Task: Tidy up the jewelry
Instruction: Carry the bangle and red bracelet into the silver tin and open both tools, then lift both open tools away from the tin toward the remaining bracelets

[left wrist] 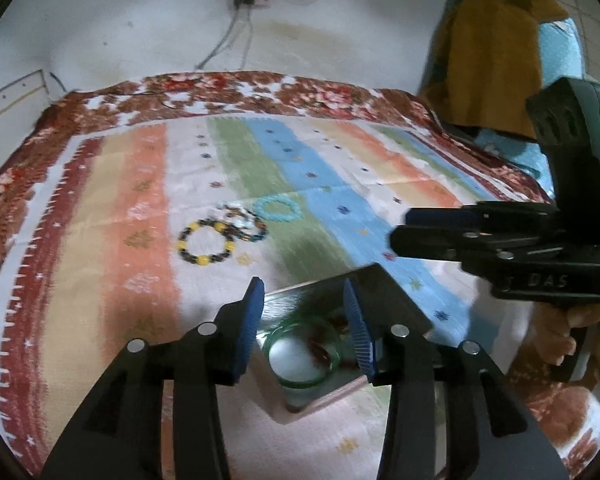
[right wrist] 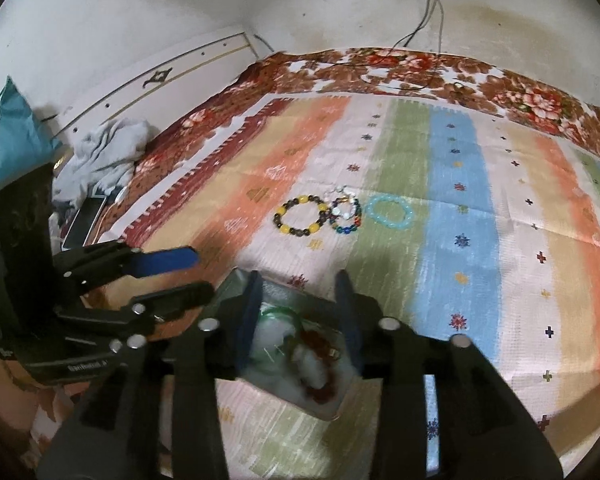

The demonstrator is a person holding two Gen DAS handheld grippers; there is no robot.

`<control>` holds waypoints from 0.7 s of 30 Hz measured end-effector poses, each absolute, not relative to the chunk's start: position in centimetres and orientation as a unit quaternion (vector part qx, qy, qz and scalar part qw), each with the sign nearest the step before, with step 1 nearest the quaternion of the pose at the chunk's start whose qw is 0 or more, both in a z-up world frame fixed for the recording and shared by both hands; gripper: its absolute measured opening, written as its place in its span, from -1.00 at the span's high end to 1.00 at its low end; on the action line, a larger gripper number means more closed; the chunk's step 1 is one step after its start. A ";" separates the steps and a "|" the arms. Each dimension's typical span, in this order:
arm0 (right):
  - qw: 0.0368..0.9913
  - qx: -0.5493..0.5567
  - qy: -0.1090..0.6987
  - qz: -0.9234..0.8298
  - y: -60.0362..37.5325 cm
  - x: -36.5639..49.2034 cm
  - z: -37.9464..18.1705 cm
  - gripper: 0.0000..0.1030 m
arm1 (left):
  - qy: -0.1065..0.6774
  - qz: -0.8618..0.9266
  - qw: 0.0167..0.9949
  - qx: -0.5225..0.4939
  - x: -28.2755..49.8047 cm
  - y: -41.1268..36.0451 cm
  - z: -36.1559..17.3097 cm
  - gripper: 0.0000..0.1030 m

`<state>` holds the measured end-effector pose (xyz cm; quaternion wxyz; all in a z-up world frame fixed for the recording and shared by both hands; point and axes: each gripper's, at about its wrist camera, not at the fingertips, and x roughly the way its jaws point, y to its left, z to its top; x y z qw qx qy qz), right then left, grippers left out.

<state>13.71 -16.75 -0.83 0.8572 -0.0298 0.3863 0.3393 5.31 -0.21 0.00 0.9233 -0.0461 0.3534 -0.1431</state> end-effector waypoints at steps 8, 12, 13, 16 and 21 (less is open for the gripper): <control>0.876 -0.019 0.385 0.289 -17.6 16.0 -0.8 -0.46 | 0.360 -0.048 0.929 -0.067 6.7 3.7 0.1 -0.24; 0.885 -0.017 0.384 0.264 -17.8 17.4 -1.0 -0.62 | 0.365 -0.009 0.929 -0.058 7.9 4.7 0.0 -0.34; 0.885 -0.015 0.385 0.262 -17.9 17.6 -1.1 -0.64 | 0.367 -0.006 0.929 -0.055 8.2 4.7 0.0 -0.35; 0.886 -0.010 0.390 0.251 -18.2 18.2 -1.5 -0.72 | 0.369 -0.008 0.929 -0.035 8.8 4.6 0.1 -0.44; 0.889 -0.018 0.390 0.241 -17.8 19.1 -1.7 -0.78 | 0.370 0.004 0.929 -0.026 10.1 4.9 0.0 -0.65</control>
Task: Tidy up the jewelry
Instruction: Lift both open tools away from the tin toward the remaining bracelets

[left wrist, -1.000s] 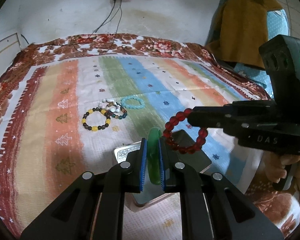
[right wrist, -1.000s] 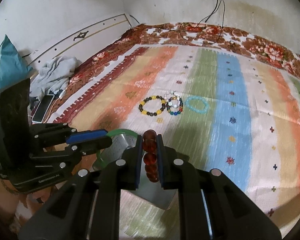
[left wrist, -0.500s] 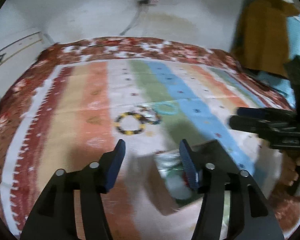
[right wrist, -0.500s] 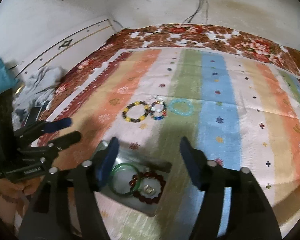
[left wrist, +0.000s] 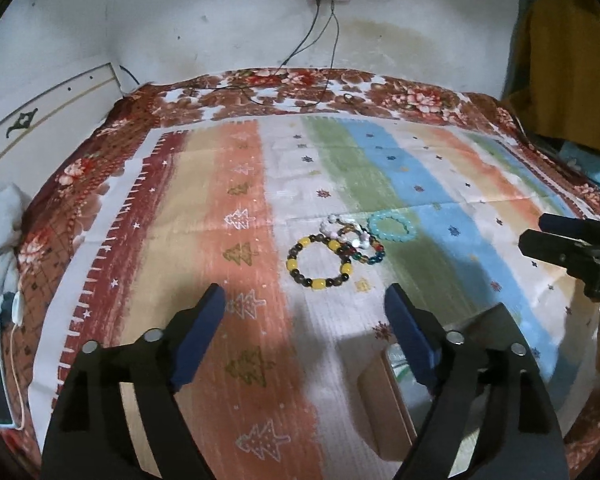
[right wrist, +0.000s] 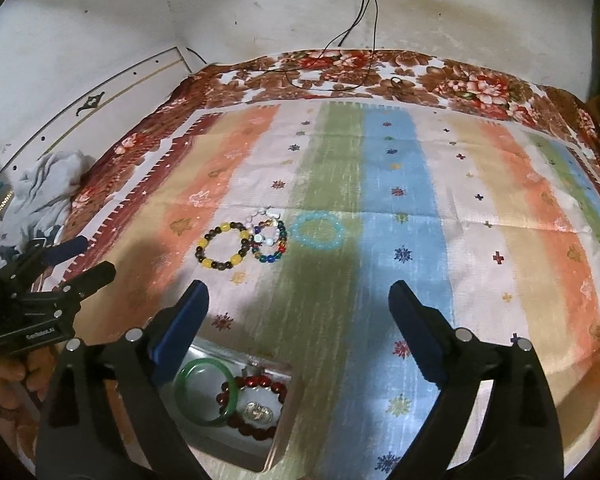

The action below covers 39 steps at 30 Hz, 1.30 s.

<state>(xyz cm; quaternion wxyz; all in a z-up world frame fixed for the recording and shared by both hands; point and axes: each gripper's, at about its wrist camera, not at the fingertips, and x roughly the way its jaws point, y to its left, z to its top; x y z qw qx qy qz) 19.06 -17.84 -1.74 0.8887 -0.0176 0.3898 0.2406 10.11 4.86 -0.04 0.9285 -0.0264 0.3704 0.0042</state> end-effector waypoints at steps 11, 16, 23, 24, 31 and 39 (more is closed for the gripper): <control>0.886 -0.016 0.408 0.218 -17.5 22.6 -2.8 -0.82 | 0.377 0.009 0.926 -0.021 13.5 5.6 -0.4 -0.79; 0.884 -0.016 0.413 0.219 -17.2 23.9 -3.1 -0.82 | 0.381 0.015 0.924 -0.024 14.4 6.0 -0.8 -0.85; 0.887 -0.027 0.411 0.208 -16.7 25.1 -3.3 -0.84 | 0.381 0.018 0.924 -0.018 15.5 6.0 -1.0 -0.88; 0.887 -0.029 0.412 0.207 -16.6 25.3 -3.4 -0.84 | 0.384 0.016 0.923 -0.018 15.8 5.9 -1.2 -0.88; 0.881 -0.032 0.425 0.205 -16.2 27.1 -4.1 -0.84 | 0.391 0.014 0.920 -0.002 17.2 5.6 -1.9 -0.89; 0.874 -0.014 0.438 0.211 -16.0 29.2 -4.9 -0.84 | 0.398 0.011 0.917 0.016 18.4 5.4 -2.8 -0.89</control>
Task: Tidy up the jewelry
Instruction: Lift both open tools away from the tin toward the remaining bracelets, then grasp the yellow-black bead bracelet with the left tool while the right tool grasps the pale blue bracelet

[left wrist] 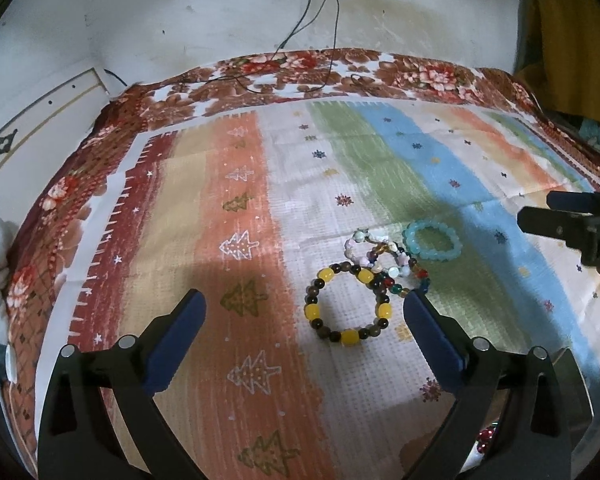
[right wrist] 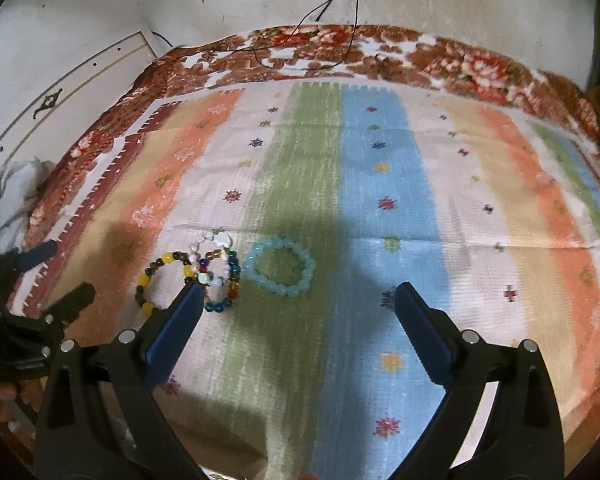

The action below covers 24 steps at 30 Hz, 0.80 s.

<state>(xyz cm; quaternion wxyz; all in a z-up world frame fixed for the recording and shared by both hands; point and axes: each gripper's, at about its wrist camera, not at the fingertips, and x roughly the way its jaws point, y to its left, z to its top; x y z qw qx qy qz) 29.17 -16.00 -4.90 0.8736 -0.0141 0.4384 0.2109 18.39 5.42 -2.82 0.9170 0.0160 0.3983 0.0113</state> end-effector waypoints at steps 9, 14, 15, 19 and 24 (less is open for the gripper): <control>0.873 -0.021 0.444 0.199 -15.5 31.1 -5.9 -0.84 | 0.412 0.010 0.911 -0.005 19.5 6.6 -3.6 -0.89; 0.870 -0.029 0.453 0.191 -15.3 32.2 -6.9 -0.84 | 0.424 0.012 0.906 0.003 20.4 6.5 -4.6 -0.89; 0.869 -0.030 0.456 0.189 -15.3 32.4 -7.1 -0.84 | 0.425 0.011 0.905 0.005 20.6 6.5 -4.7 -0.89; 0.862 -0.031 0.472 0.184 -15.1 33.2 -8.1 -0.84 | 0.434 0.004 0.901 0.008 21.3 6.5 -5.6 -0.88; 0.856 -0.027 0.484 0.177 -15.0 34.2 -9.0 -0.84 | 0.446 0.003 0.895 0.011 22.1 6.7 -6.5 -0.88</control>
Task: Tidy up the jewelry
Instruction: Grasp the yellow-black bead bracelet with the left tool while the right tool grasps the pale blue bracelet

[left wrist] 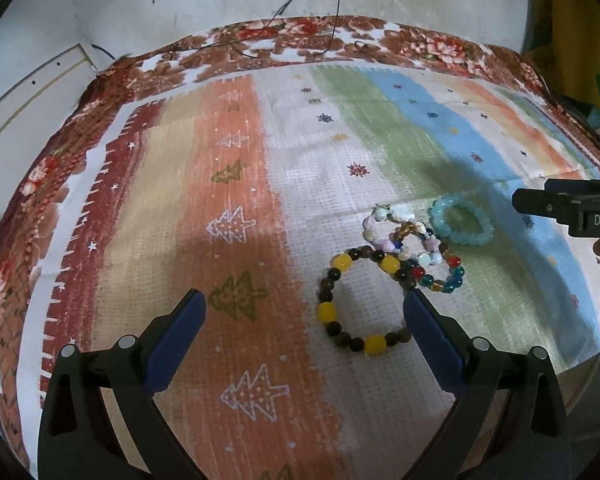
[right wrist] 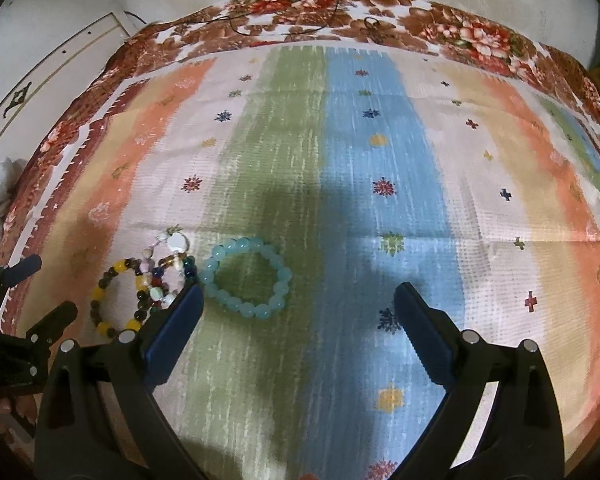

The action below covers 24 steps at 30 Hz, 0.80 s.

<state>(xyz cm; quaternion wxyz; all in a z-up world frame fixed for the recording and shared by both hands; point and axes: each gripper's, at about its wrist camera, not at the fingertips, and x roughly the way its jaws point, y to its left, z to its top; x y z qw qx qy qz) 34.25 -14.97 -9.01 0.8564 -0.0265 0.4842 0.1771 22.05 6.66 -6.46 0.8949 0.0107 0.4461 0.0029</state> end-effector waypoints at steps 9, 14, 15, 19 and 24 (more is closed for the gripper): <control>0.853 -0.052 0.498 0.151 -14.3 36.1 -11.4 -0.84 | 0.469 -0.010 0.883 -0.011 23.3 7.5 -8.0 -0.86; 0.853 -0.068 0.497 0.145 -13.7 36.7 -12.2 -0.84 | 0.475 -0.008 0.880 -0.009 24.0 7.6 -8.7 -0.85; 0.853 -0.070 0.498 0.143 -13.6 36.8 -12.4 -0.84 | 0.477 -0.013 0.879 -0.016 24.2 7.6 -8.9 -0.85; 0.849 -0.073 0.505 0.137 -13.5 37.5 -13.0 -0.82 | 0.486 -0.001 0.874 -0.022 24.7 8.0 -9.7 -0.73; 0.841 -0.091 0.513 0.144 -12.6 37.7 -13.9 -0.64 | 0.497 0.004 0.868 -0.001 24.9 7.8 -10.9 -0.62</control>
